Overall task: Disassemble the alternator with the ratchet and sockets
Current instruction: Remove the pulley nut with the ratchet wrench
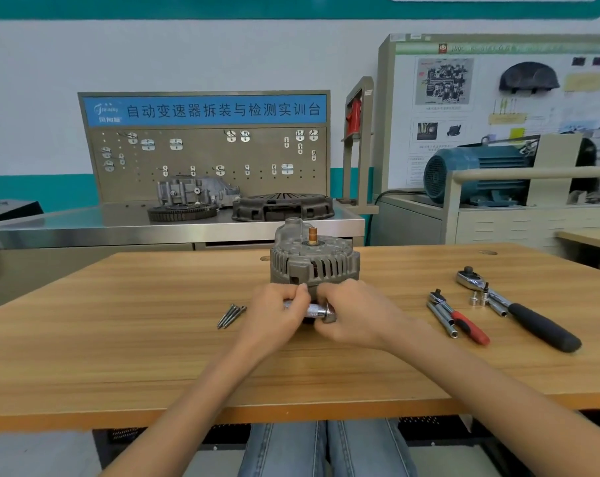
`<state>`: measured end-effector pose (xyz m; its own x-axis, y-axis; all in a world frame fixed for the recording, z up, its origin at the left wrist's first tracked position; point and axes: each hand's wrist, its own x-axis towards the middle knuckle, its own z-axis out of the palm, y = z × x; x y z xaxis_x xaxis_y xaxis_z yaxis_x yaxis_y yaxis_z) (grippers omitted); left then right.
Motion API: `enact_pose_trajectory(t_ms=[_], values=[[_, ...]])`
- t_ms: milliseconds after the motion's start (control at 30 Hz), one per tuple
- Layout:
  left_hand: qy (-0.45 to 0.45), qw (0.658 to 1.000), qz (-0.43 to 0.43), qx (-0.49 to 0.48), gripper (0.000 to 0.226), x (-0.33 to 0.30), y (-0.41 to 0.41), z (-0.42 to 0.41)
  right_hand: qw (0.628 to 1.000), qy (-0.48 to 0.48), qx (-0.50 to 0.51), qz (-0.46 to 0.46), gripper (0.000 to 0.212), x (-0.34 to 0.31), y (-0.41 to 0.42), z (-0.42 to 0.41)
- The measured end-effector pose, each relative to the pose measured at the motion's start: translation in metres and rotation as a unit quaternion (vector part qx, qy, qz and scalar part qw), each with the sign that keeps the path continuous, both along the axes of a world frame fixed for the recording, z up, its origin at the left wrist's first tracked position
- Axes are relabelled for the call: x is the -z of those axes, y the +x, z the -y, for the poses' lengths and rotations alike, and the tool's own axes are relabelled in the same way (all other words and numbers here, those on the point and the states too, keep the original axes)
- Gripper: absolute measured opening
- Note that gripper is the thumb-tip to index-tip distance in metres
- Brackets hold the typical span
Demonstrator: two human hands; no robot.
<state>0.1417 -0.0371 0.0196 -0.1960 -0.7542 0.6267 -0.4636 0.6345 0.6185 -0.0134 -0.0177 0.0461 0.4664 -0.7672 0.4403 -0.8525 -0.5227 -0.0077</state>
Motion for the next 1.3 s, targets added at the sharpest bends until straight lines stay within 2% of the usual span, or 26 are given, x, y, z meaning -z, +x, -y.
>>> enact_pose_trajectory(t_ms=[100, 167, 233, 300, 367, 400, 467, 533, 600, 633, 767, 833, 867, 933, 1000, 1067, 1133, 1233, 1300], values=[[-0.016, 1.000, -0.008, -0.009, 0.050, 0.006, 0.003, 0.003, 0.997, 0.049, -0.038, 0.053, 0.030, 0.008, -0.005, 0.004], [-0.008, 0.999, -0.030, -0.023, 0.051, 0.008, 0.004, 0.004, 0.971, 0.120, -0.066, 0.197, 0.035, 0.012, -0.010, 0.002], [0.014, 0.995, -0.084, -0.043, 0.053, 0.008, 0.003, 0.005, 0.893, 0.207, -0.081, 0.392, 0.037, 0.017, -0.012, -0.002], [0.052, 0.988, -0.140, -0.046, 0.052, 0.009, -0.003, 0.003, 0.770, 0.292, -0.102, 0.558, 0.040, 0.027, -0.006, -0.003], [0.088, 0.977, -0.190, -0.034, 0.049, 0.010, -0.012, -0.001, 0.654, 0.329, -0.135, 0.668, 0.035, 0.033, 0.005, -0.004], [0.109, 0.971, -0.212, -0.018, 0.048, 0.011, -0.018, -0.003, 0.628, 0.322, -0.137, 0.695, 0.032, 0.033, 0.010, -0.004], [0.148, 0.960, -0.236, 0.025, 0.048, 0.011, -0.025, -0.009, 0.638, 0.283, -0.115, 0.707, 0.027, 0.029, 0.014, -0.003], [0.152, 0.967, -0.197, 0.048, 0.050, 0.013, -0.024, -0.011, 0.659, 0.247, -0.081, 0.706, 0.025, 0.023, 0.012, -0.002], [0.122, 0.981, -0.144, 0.041, 0.048, 0.013, -0.017, -0.011, 0.661, 0.236, -0.056, 0.711, 0.027, 0.018, 0.007, 0.000], [0.104, 0.983, -0.146, 0.035, 0.044, 0.011, -0.012, -0.009, 0.660, 0.235, -0.043, 0.712, 0.029, 0.016, 0.004, 0.000], [0.003, 0.969, -0.239, -0.070, 0.020, -0.009, 0.002, 0.012, 0.657, 0.248, -0.020, 0.711, 0.040, 0.010, -0.004, 0.005], [-0.048, 0.971, -0.211, -0.099, 0.012, -0.018, 0.007, 0.026, 0.667, 0.259, -0.015, 0.698, 0.043, 0.009, -0.006, 0.008], [-0.058, 0.977, -0.179, -0.096, 0.019, -0.020, 0.008, 0.033, 0.673, 0.264, -0.011, 0.691, 0.044, 0.008, -0.007, 0.010], [-0.043, 0.992, -0.101, -0.069, 0.040, -0.019, 0.009, 0.046, 0.680, 0.279, -0.007, 0.678, 0.045, 0.007, -0.007, 0.012], [0.005, 0.998, -0.054, -0.025, 0.046, -0.014, 0.007, 0.056, 0.678, 0.309, -0.021, 0.666, 0.049, 0.006, -0.008, 0.012], [0.059, 0.996, -0.073, 0.011, 0.043, -0.008, 0.003, 0.061, 0.635, 0.360, -0.058, 0.681, 0.051, 0.004, -0.012, 0.012], [0.067, 0.992, -0.106, 0.014, 0.035, -0.004, -0.001, 0.060, 0.590, 0.400, -0.080, 0.697, 0.051, 0.003, -0.016, 0.010], [0.062, 0.990, -0.126, 0.011, 0.027, -0.004, -0.003, 0.058, 0.599, 0.408, -0.074, 0.685, 0.044, 0.005, -0.023, 0.012], [0.069, 0.989, -0.131, 0.016, 0.032, -0.002, -0.002, 0.059, 0.620, 0.375, -0.042, 0.688, 0.039, 0.010, -0.026, 0.016]])
